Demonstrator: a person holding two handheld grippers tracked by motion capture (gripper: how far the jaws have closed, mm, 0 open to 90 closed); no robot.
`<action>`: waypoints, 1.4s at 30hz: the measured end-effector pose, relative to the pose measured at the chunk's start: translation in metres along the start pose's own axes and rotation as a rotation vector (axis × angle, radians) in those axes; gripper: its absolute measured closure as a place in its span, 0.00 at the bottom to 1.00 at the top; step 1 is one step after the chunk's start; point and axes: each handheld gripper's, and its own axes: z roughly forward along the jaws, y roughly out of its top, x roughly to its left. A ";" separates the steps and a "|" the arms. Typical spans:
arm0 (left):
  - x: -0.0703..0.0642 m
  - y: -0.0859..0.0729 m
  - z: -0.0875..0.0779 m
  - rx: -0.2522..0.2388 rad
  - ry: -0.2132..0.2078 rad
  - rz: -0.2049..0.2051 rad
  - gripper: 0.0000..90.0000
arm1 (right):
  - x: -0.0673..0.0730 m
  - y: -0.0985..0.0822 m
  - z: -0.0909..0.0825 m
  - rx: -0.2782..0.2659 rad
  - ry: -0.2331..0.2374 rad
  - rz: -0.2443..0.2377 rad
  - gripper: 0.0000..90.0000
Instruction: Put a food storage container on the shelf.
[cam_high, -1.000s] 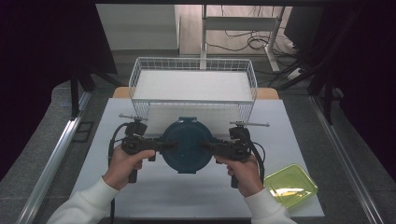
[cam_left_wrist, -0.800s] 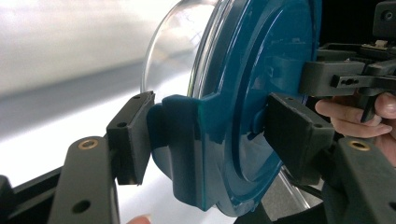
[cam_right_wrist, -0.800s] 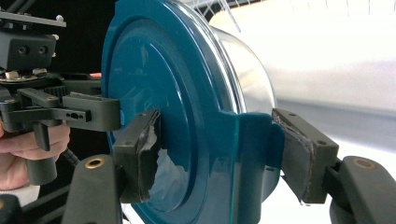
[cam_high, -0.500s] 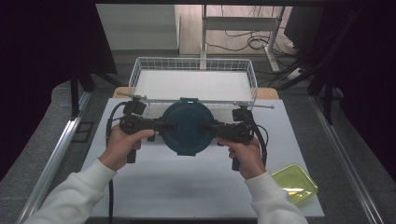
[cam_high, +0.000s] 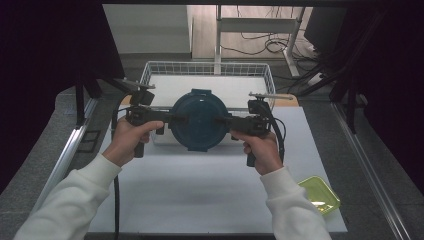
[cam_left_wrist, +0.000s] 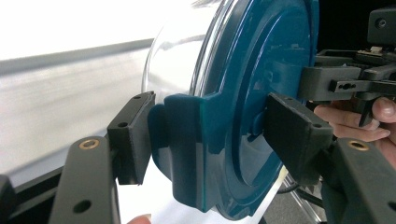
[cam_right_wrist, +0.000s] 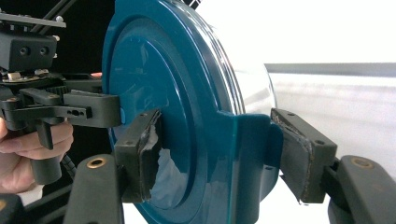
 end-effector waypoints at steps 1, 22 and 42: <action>0.000 0.000 0.000 0.000 0.000 0.000 0.39 | 0.000 0.000 0.000 0.000 0.000 0.000 0.40; 0.012 0.050 -0.001 -0.039 -0.021 -0.005 0.39 | -0.001 0.050 0.007 -0.028 -0.006 -0.001 0.40; 0.038 0.083 0.009 -0.047 -0.042 -0.018 0.40 | -0.013 0.089 0.024 -0.027 -0.024 0.003 0.41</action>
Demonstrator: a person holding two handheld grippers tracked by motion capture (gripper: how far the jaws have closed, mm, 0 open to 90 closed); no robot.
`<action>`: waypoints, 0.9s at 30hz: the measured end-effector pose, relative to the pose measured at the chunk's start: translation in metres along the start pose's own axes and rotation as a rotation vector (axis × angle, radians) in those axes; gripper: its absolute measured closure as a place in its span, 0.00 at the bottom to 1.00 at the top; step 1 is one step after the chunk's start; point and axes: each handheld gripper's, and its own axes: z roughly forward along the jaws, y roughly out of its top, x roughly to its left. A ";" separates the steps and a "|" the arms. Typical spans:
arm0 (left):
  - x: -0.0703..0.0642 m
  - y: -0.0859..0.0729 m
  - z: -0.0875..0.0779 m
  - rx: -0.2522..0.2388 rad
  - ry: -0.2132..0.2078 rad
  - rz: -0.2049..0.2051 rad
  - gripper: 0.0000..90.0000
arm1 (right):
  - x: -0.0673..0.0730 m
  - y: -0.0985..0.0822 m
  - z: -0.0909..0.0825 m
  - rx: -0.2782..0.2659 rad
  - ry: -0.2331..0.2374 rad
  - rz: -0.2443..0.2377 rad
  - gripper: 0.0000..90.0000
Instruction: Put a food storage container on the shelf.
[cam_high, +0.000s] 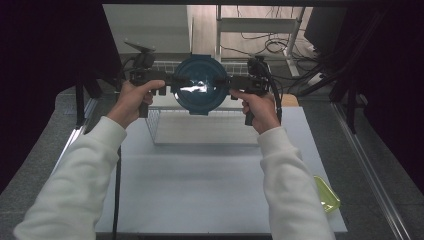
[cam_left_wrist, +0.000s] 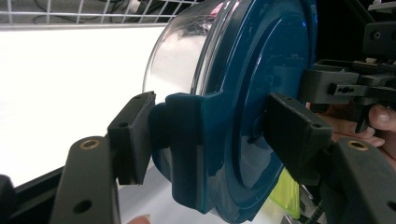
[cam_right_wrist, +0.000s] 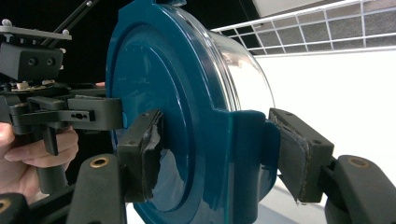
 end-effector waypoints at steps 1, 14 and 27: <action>0.000 0.000 0.000 0.000 0.000 0.000 0.40 | 0.000 0.000 0.000 0.000 0.000 0.000 0.41; 0.021 0.006 0.018 0.008 -0.002 -0.044 0.39 | -0.023 0.009 0.019 0.016 -0.005 0.042 0.41; 0.038 0.015 0.028 0.001 -0.021 -0.148 0.40 | -0.033 0.023 0.030 0.046 -0.020 0.105 0.40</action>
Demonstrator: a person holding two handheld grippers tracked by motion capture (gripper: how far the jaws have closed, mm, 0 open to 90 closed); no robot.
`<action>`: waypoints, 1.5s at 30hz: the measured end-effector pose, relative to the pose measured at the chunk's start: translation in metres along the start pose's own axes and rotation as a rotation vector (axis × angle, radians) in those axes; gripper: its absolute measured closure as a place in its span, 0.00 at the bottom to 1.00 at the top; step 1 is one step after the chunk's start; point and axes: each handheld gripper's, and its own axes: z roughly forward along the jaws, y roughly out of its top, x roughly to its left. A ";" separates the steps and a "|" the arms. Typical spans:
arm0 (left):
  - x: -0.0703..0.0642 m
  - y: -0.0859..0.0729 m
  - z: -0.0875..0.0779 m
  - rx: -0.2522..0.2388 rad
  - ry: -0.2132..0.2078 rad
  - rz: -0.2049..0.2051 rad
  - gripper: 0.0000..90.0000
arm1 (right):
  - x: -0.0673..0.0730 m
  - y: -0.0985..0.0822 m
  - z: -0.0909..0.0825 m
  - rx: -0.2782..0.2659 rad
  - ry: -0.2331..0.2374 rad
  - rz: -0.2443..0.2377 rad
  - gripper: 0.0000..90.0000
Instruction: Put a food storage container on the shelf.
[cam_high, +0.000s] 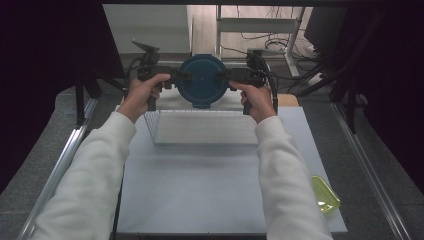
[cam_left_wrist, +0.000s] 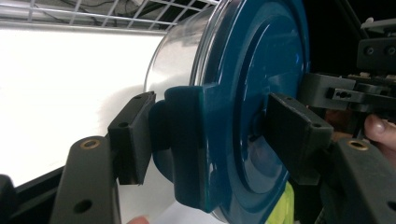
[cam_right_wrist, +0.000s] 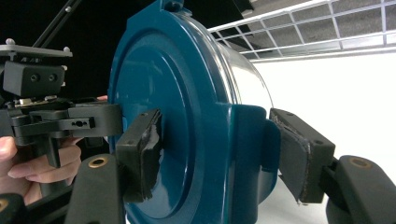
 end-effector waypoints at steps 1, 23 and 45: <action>0.002 0.001 0.001 -0.002 -0.004 -0.015 0.40 | -0.001 0.001 0.001 0.000 0.000 0.005 0.40; 0.024 0.009 0.021 -0.061 -0.013 -0.178 0.40 | -0.028 0.007 0.020 0.004 0.013 0.181 0.37; -0.009 -0.033 -0.014 -0.138 0.069 0.059 0.23 | 0.014 -0.021 -0.009 -0.112 -0.146 0.039 0.10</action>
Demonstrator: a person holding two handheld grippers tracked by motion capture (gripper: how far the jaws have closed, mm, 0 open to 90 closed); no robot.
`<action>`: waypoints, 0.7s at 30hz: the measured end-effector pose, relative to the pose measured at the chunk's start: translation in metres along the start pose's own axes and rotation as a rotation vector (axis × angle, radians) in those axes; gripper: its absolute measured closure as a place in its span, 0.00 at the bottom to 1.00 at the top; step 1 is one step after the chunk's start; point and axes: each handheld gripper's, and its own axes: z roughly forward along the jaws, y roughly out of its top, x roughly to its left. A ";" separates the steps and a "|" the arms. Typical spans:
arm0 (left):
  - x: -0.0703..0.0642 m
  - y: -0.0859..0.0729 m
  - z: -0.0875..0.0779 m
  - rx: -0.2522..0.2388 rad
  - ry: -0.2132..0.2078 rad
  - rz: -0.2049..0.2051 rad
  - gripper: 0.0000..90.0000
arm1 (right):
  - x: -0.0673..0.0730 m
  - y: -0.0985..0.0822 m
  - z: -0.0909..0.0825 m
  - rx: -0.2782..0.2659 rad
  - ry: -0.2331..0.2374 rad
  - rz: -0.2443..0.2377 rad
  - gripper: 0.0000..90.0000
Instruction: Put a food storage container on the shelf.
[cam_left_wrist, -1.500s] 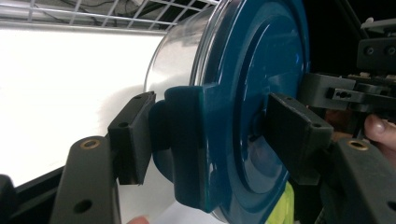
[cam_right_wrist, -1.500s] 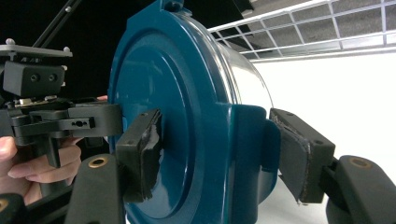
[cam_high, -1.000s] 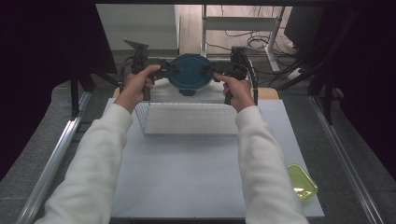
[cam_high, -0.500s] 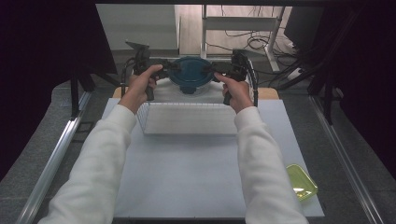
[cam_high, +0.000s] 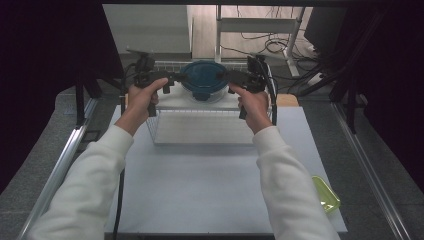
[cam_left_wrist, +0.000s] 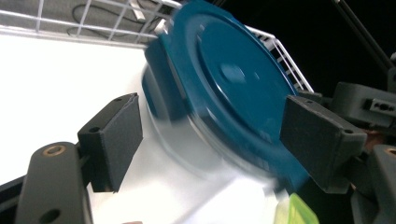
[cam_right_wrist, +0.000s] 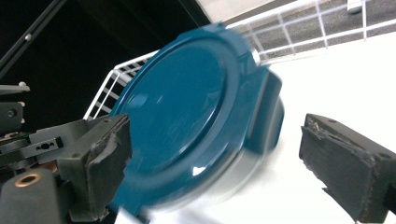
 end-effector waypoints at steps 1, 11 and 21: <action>-0.003 -0.004 -0.003 -0.005 -0.001 0.011 0.23 | 0.004 -0.006 -0.006 -0.006 0.002 -0.017 0.10; -0.026 -0.062 -0.040 0.011 0.004 0.175 0.24 | 0.016 -0.048 -0.056 0.038 0.007 -0.187 0.12; -0.029 -0.115 -0.059 0.066 -0.050 0.179 0.25 | -0.017 -0.104 -0.086 0.104 0.086 -0.301 0.21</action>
